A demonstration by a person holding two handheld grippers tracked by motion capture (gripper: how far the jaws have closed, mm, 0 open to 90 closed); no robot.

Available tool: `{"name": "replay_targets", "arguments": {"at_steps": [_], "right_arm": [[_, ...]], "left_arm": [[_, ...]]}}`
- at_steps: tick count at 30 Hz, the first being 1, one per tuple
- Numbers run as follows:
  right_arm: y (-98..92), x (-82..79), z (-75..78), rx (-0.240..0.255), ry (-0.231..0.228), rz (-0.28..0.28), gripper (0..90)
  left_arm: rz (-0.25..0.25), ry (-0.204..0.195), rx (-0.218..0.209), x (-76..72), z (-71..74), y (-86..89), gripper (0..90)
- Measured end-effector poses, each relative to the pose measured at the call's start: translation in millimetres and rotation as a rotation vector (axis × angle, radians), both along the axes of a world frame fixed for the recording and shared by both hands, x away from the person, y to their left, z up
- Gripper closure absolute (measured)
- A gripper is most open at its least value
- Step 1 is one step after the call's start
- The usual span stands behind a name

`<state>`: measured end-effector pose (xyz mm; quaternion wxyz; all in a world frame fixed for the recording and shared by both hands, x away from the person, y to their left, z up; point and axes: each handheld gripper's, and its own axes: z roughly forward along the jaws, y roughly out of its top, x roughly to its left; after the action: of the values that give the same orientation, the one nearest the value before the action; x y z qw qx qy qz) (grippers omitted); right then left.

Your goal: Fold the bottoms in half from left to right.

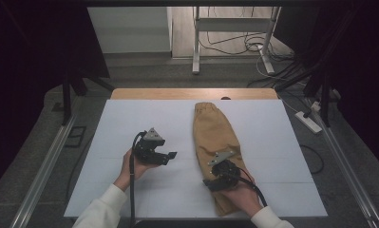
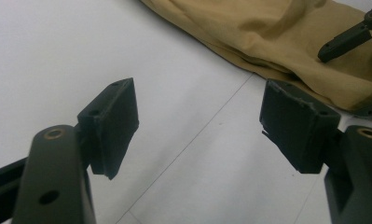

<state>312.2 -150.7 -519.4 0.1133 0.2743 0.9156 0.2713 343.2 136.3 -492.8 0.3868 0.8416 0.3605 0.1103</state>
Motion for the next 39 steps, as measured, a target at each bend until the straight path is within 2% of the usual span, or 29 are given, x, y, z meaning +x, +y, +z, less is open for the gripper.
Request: {"name": "replay_targets", "arguments": {"at_steps": [5, 8, 11, 15, 26, 34, 39], "right_arm": [[-1.2, 2.1, 2.5, -0.019, 0.008, -0.026, 40.1], [-3.9, 3.4, 4.6, -0.026, 0.009, -0.029, 52.3], [-7.2, 4.1, 6.8, -0.037, 0.007, -0.027, 69.8], [-9.9, 5.4, 8.2, -0.035, 0.024, -0.025, 80.0], [-10.9, 4.9, 9.9, -0.012, 0.032, -0.011, 84.0], [-9.2, 2.0, 14.1, 0.044, 0.047, 0.006, 84.2], [-4.2, -0.7, 15.5, 0.079, 0.054, 0.039, 84.2]], "left_arm": [[-0.002, 0.007, 0.002, -0.1, -0.9, 0.0, 27.6], [-0.007, 0.012, 0.009, -0.2, -1.6, -1.4, 27.3], [-0.008, 0.014, 0.01, -0.2, -1.9, -2.1, 27.1], [-0.015, 0.02, 0.015, 0.0, -2.5, -2.8, 26.9], [-0.012, 0.022, 0.02, 0.6, -3.3, -2.4, 26.6], [-0.013, 0.024, 0.024, 0.8, -3.8, -3.2, 26.6], [-0.011, 0.023, 0.024, 0.8, -3.9, -3.1, 26.6]]}}
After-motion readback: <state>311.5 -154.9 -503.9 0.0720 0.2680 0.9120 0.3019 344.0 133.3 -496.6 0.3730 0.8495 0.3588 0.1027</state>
